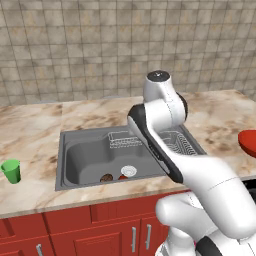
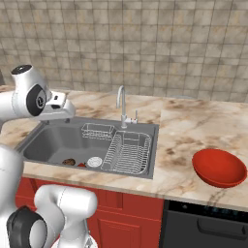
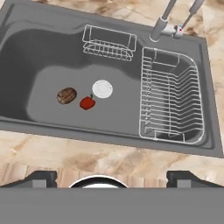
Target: Remove the bell pepper and potato from the sink. Then move the bowl and cup from the counter to the sink for washing.
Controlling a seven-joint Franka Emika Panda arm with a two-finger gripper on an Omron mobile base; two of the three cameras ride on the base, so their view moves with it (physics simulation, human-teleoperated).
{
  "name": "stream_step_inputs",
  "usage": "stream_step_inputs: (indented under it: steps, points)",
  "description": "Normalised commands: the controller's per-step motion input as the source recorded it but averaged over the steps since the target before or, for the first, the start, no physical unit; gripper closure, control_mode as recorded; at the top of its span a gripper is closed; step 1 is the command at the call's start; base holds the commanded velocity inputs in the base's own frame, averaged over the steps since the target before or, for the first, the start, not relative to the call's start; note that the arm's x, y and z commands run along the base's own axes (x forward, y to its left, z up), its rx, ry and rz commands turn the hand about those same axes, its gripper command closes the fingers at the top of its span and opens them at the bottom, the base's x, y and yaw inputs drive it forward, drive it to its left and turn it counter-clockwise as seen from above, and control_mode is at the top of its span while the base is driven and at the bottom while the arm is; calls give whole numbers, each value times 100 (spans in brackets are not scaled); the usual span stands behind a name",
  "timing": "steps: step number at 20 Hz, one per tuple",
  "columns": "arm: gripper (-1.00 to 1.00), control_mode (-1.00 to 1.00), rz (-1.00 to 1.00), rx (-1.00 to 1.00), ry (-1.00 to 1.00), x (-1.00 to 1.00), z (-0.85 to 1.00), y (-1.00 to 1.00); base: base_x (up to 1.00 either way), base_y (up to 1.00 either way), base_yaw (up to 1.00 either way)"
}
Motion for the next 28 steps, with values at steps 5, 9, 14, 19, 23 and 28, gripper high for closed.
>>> stream_step_inputs:
  steps: [5,9,14,19,23,28]
  points:
    - [-100,-100,0,12,1,15,-14,14,0,0,0]
    - [-100,-100,0,11,8,21,-20,16,0,0,0]
    - [-100,-100,0,3,4,24,-19,9,0,0,0]
    - [-100,-100,0,0,8,28,-19,8,0,0,0]
    - [-100,-100,0,0,7,26,-19,7,0,0,0]
    - [-100,-100,0,0,2,19,-21,1,0,0,0]
